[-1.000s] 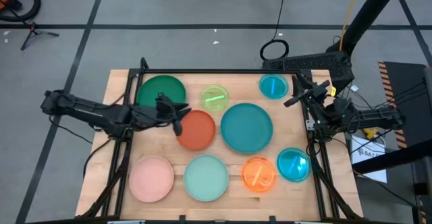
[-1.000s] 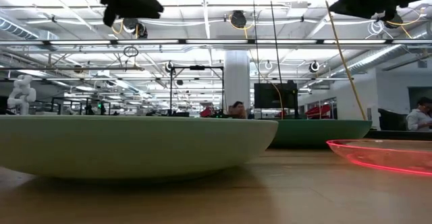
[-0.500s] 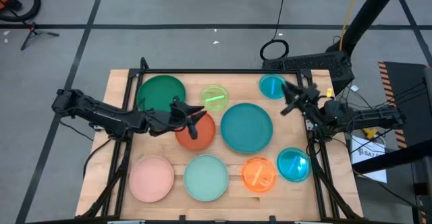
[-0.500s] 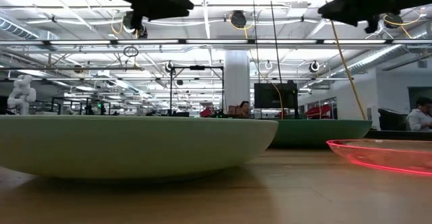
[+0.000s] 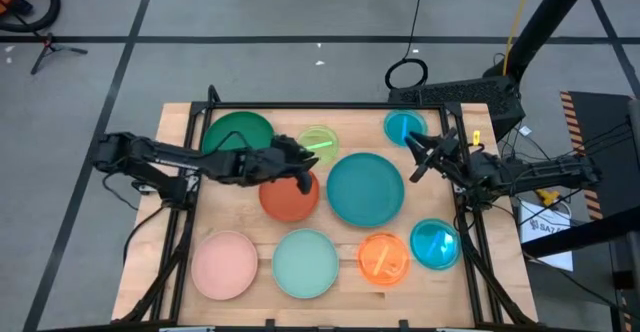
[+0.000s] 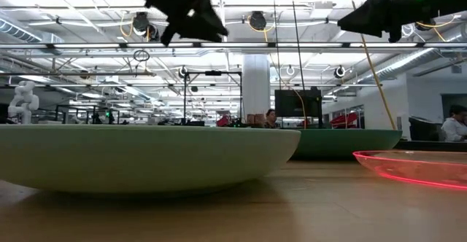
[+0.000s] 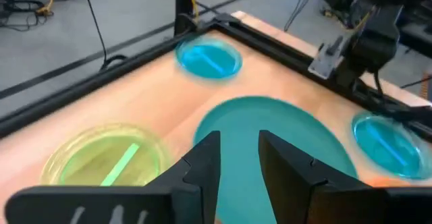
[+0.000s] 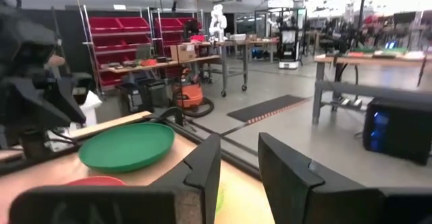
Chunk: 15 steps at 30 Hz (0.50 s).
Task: Stack plastic plates
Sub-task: Stack the dark blue plate on top of the dark green plate
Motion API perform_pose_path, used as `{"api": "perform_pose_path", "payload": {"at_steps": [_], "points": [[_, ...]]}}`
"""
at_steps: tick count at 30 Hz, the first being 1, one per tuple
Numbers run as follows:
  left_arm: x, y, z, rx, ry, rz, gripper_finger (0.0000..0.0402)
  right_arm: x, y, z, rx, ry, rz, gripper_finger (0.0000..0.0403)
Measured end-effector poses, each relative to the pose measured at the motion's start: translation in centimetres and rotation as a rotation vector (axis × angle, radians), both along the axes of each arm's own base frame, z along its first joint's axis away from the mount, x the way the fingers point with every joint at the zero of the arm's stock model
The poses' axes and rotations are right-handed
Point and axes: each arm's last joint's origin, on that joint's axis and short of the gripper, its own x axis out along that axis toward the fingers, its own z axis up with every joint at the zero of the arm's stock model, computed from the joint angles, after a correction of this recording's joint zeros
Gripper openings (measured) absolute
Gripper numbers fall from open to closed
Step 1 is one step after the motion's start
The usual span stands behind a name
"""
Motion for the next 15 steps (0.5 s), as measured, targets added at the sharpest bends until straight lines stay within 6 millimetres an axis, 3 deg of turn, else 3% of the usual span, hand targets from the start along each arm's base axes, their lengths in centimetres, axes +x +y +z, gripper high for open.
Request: {"api": "perform_pose_path", "payload": {"at_steps": [6, 15], "points": [[2.5, 1.6, -1.4, -0.089, 0.212, 0.039, 0.0108, 0.0, 0.0, 0.0, -0.065, 0.055, -0.005, 0.0093], [7.0, 3.8, -4.8, -0.214, 0.308, 0.036, 0.0108, 0.0, 0.0, 0.0, -0.151, 0.135, -0.014, 0.0093]]}}
